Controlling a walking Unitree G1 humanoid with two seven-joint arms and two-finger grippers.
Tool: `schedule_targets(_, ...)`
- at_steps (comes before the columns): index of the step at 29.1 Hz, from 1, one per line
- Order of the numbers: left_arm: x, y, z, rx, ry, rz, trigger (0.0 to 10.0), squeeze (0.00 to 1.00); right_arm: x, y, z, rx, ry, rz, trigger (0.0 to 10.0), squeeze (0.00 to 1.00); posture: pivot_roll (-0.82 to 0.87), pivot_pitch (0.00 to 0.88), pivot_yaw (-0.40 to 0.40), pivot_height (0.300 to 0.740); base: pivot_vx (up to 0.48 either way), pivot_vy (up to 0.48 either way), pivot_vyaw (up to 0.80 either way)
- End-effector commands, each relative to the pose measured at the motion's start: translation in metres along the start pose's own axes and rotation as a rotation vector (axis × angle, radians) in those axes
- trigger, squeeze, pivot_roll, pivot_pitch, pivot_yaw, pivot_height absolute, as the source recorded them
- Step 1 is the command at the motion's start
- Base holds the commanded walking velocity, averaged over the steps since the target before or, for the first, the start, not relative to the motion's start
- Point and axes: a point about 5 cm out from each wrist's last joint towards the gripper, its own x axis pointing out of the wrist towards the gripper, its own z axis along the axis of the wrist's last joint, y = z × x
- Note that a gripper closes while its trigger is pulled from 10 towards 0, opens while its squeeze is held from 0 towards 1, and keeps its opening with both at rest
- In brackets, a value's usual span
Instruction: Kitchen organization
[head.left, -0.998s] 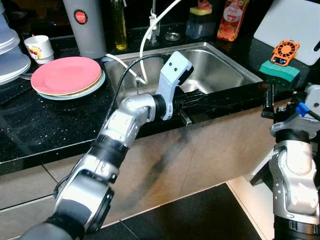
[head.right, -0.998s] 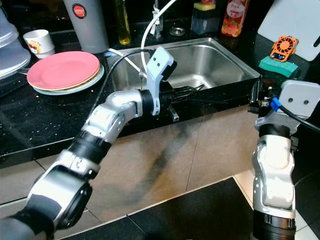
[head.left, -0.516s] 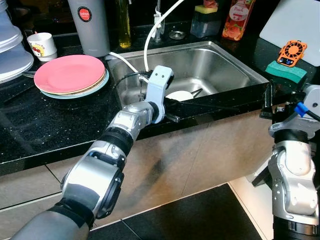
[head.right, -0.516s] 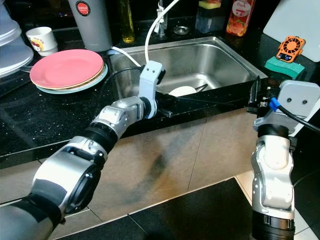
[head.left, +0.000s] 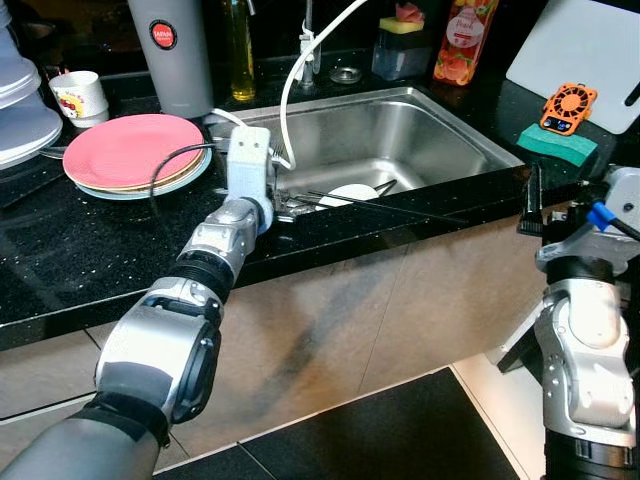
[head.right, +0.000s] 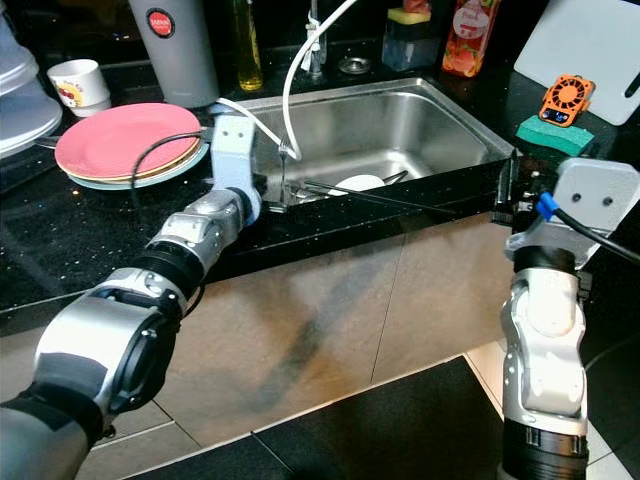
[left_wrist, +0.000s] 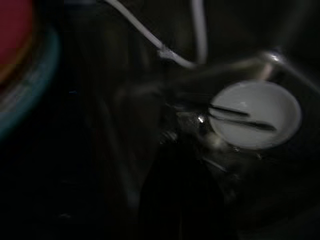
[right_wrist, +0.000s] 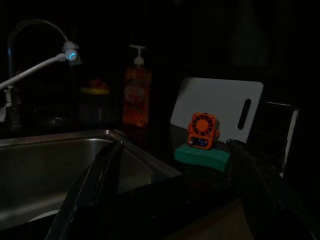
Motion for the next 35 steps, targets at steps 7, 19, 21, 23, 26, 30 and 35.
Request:
schedule_targets(7,-0.008,-0.009,0.079,0.106,-0.336,-0.017,10.0,0.11,0.0,0.006,-0.001,0.01,0.009,0.018,10.0,0.0,-0.01,0.091,0.011,0.74,0.0,0.0,0.0)
schedule_targets(19,-0.014,-0.078,0.079,0.202,-0.213,-0.429,10.0,0.12,-0.003,0.01,0.003,0.02,0.002,0.027,10.0,0.0,-0.02,0.109,0.03,0.74,0.0,0.0,0.0)
schedule_targets(21,-0.015,-0.085,0.075,0.185,-0.178,-0.482,10.0,0.13,-0.005,0.01,0.003,0.02,0.003,0.028,10.0,0.0,-0.02,0.113,0.033,0.74,0.0,0.0,0.0)
schedule_targets(23,-0.015,-0.085,0.075,0.185,-0.178,-0.482,10.0,0.13,-0.005,0.01,0.003,0.02,0.003,0.028,10.0,0.0,-0.02,0.113,0.033,0.74,0.0,0.0,0.0)
schedule_targets(26,-0.014,-0.089,0.062,0.246,-0.086,-0.508,10.0,0.12,-0.009,0.009,0.003,0.017,0.009,0.026,10.0,0.0,-0.03,0.123,0.047,0.74,0.0,0.0,0.0)
schedule_targets(30,-0.012,-0.085,0.06,0.269,-0.074,-0.482,10.0,0.12,-0.01,0.008,0.003,0.017,0.011,0.022,10.0,0.0,-0.03,0.124,0.05,0.74,0.0,0.0,0.0)
schedule_targets(35,-0.008,-0.068,0.053,0.3,-0.014,-0.443,10.0,0.13,-0.013,0.008,0.002,0.018,0.021,0.018,10.0,0.0,-0.02,0.127,0.051,0.74,0.0,0.0,0.0)
